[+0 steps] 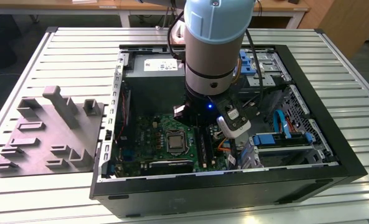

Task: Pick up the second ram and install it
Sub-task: 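Insert the second ram into the second slot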

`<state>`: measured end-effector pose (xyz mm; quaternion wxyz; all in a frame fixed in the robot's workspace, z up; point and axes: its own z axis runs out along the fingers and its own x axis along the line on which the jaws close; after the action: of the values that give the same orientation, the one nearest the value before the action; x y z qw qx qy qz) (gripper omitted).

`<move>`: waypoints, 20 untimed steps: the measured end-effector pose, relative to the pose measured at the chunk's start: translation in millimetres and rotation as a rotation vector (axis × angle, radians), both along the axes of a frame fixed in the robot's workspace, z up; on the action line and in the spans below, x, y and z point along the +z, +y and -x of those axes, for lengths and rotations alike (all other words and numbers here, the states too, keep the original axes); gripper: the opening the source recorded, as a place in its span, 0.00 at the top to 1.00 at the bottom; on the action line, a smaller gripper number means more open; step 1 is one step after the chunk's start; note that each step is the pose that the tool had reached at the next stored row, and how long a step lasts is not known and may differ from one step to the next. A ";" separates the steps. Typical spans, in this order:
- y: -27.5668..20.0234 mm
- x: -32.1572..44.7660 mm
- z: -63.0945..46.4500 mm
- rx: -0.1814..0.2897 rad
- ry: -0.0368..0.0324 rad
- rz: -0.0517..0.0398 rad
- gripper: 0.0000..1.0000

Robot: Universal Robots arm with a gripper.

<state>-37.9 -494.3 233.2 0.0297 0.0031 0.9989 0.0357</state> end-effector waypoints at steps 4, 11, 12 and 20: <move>0.0 0.0 0.0 0.000 0.0000 0.0000 0.88; 0.0 0.0 0.0 0.008 0.0000 0.0000 0.88; 0.0 0.0 0.0 0.008 0.0001 0.0000 0.88; 0.0 0.0 0.0 0.015 0.0000 0.0000 0.88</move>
<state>-37.9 -494.3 233.2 0.0294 -0.0043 0.9989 0.0360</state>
